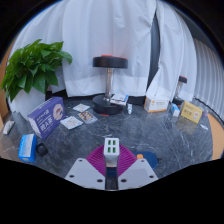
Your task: Unplug charger
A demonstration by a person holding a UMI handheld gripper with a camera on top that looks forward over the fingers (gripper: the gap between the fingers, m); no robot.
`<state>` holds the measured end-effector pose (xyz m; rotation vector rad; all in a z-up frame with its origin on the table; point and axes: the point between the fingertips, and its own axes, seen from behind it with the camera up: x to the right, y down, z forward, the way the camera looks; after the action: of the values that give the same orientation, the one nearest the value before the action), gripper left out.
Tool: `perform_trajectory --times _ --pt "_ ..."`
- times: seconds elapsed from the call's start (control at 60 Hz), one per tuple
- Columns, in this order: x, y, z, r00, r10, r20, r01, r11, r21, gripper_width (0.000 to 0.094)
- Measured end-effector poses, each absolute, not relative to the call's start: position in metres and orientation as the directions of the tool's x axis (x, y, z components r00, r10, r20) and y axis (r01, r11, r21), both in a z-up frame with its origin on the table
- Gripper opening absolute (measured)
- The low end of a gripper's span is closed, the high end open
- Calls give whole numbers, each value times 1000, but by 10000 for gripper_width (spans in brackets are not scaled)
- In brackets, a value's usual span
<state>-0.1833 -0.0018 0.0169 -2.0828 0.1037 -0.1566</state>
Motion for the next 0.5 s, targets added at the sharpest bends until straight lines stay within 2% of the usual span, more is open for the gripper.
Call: perform_trajectory --times 0.05,0.083,0.217,0.3,0.333,0.383,0.5 --pt "-183 -1 21 988 -145 51 -29 -503 -864 95" --pt "-186 1 39 990 -137 22 -46 -475 -879 93" --pt "-182 -2 186 995 -100 18 -6 -227 -974 91" --pt "-160 -9 232 994 -103 -23 -40 -163 -986 93" --pt "-147 -10 238 993 -111 -34 -52 -161 -986 92" --pt "-124 -14 229 991 -128 -46 -69 -183 -981 92" --pt "-67 -24 159 984 -167 -68 -117 -302 -946 94"
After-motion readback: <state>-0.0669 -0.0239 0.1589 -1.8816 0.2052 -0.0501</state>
